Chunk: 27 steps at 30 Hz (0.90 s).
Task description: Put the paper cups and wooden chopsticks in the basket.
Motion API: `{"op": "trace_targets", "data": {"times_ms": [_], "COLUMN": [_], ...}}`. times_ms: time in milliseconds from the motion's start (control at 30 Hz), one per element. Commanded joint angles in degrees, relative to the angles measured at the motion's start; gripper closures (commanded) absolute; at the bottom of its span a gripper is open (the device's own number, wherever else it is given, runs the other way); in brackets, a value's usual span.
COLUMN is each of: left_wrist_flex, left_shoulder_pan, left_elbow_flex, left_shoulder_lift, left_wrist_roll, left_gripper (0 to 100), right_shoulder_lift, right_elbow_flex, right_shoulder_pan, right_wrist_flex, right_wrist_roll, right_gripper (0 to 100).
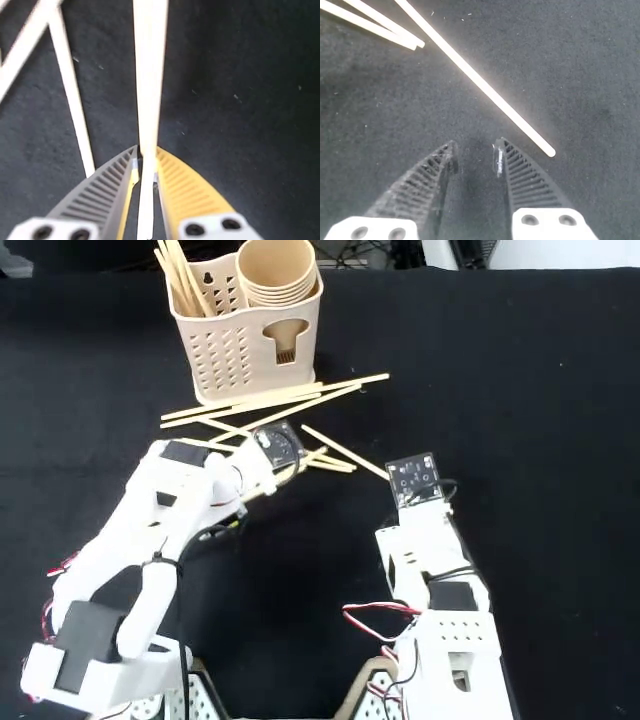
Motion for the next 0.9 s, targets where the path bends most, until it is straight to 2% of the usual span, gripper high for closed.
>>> {"op": "trace_targets", "data": {"times_ms": [0,167,500,700,867], "left_wrist_flex": [-4.4,-5.6,-5.4,-5.5,-5.5], "left_shoulder_pan": [0.7,0.5,0.2,-0.6,-0.1], "left_elbow_flex": [-0.2,-0.8,-2.2,-2.1,-1.4], "left_shoulder_lift": [2.4,8.8,10.5,11.1,11.1], "left_wrist_roll": [0.5,0.5,0.4,0.3,0.4], "left_gripper": [94,84,84,95,96], "right_shoulder_lift": [-0.7,-0.7,-0.7,-0.7,-0.7], "right_elbow_flex": [-0.1,-0.1,-0.1,-0.1,-0.1], "right_shoulder_pan": [-0.4,-0.4,-0.4,-0.4,-0.4], "right_wrist_flex": [-1.0,-1.0,-1.0,-1.0,-1.0], "right_wrist_roll": [0.1,0.1,0.1,0.1,0.1], "right_gripper": [85.8,85.8,85.8,85.8,85.8]}}
